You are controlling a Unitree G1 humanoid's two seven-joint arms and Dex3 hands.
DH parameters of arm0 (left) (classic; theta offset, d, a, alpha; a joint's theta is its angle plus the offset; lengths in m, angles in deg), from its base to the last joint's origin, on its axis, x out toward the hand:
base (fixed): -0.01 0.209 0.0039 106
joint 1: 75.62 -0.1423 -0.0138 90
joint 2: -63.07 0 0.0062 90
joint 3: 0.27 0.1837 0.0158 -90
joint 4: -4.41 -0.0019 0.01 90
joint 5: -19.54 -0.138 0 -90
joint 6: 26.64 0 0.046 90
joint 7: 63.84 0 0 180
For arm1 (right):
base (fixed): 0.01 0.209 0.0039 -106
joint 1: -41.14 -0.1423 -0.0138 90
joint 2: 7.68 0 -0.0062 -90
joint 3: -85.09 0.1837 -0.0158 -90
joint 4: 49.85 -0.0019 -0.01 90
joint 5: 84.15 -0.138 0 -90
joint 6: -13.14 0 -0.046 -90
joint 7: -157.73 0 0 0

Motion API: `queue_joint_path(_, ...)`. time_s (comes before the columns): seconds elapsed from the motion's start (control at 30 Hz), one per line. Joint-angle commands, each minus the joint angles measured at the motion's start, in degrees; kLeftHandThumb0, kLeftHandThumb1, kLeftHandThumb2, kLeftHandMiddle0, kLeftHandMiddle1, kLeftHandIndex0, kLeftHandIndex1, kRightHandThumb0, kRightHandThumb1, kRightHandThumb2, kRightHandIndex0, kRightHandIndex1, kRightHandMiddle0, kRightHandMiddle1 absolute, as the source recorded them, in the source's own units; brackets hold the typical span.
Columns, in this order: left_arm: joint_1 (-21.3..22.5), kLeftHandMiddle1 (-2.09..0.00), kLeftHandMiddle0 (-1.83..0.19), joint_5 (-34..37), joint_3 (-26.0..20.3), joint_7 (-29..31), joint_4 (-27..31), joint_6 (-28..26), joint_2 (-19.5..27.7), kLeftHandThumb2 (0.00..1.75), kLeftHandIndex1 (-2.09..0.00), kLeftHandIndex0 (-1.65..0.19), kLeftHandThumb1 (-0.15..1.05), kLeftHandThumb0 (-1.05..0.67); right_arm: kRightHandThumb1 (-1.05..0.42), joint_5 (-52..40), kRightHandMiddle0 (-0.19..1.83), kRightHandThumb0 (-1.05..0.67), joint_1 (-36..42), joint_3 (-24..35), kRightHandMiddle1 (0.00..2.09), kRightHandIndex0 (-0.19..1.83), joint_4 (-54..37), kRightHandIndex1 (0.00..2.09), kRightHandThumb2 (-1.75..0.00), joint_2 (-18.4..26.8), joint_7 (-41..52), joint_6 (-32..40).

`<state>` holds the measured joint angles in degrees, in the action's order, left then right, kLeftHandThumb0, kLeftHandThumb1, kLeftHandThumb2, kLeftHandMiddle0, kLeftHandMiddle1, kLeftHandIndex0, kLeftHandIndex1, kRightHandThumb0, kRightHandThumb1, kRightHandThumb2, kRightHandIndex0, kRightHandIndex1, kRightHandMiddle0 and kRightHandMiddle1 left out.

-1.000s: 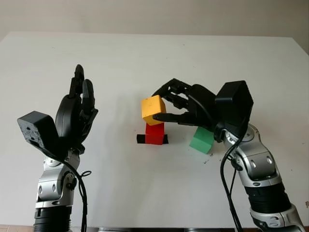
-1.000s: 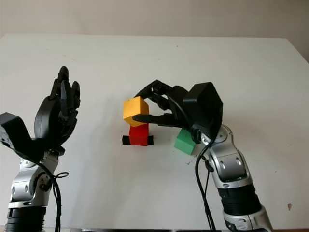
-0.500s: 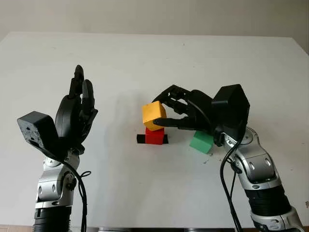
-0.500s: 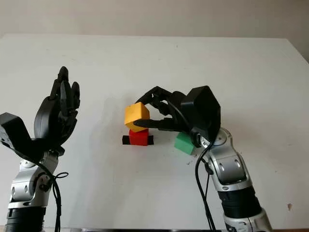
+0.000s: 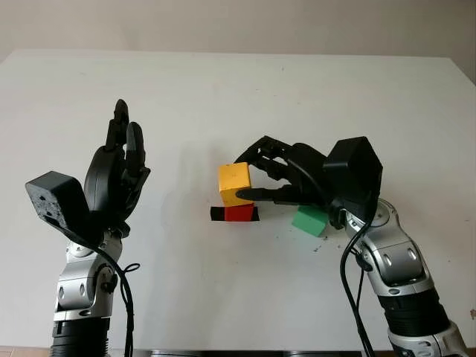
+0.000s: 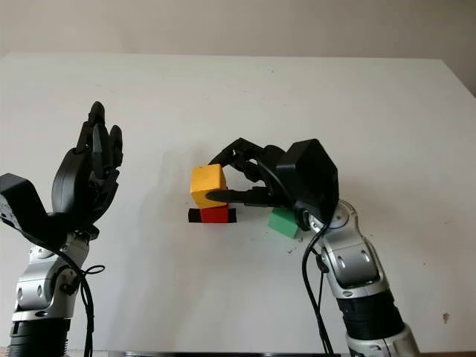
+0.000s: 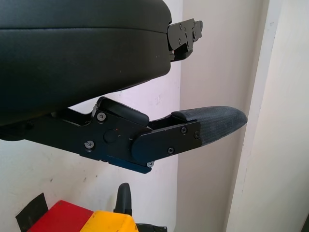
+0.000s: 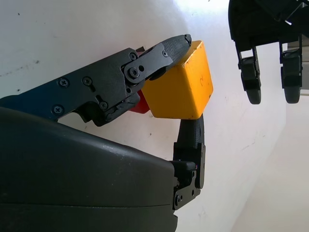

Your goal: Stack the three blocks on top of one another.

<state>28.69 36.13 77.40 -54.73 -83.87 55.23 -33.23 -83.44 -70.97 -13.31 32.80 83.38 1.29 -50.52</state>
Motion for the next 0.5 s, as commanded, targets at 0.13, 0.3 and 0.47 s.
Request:
queue_joint_path(0.13, -0.6, 0.00, 0.19, -0.2, -0.2, -0.1, 1.2, 0.0, 0.4, 0.64, 0.00, 0.19, 1.05, -0.75, -0.98, 1.4, 0.17, -0.49, 1.0, -0.2, 1.67, 0.22, 0.3, 0.06, -0.05, 0.5, -0.4, -3.1)
queue_joint_path(0.3, -0.5, 0.00, 0.19, 0.0, -0.3, 0.6, 0.9, 0.3, 0.6, 0.65, 0.00, 0.19, 1.05, -0.74, -0.98, 2.0, 0.19, -0.51, 1.3, 0.0, 1.69, 0.23, 1.0, 0.06, -0.05, 0.4, -0.9, -5.0)
queue_joint_path(0.47, -0.6, 0.00, 0.19, 0.0, -0.3, 0.2, 1.4, -0.2, 0.5, 0.65, 0.00, 0.19, 1.05, -0.74, -0.98, 2.6, 0.18, -0.51, 1.4, 0.0, 1.71, 0.23, 1.3, 0.06, -0.05, 0.5, -1.0, -6.4)
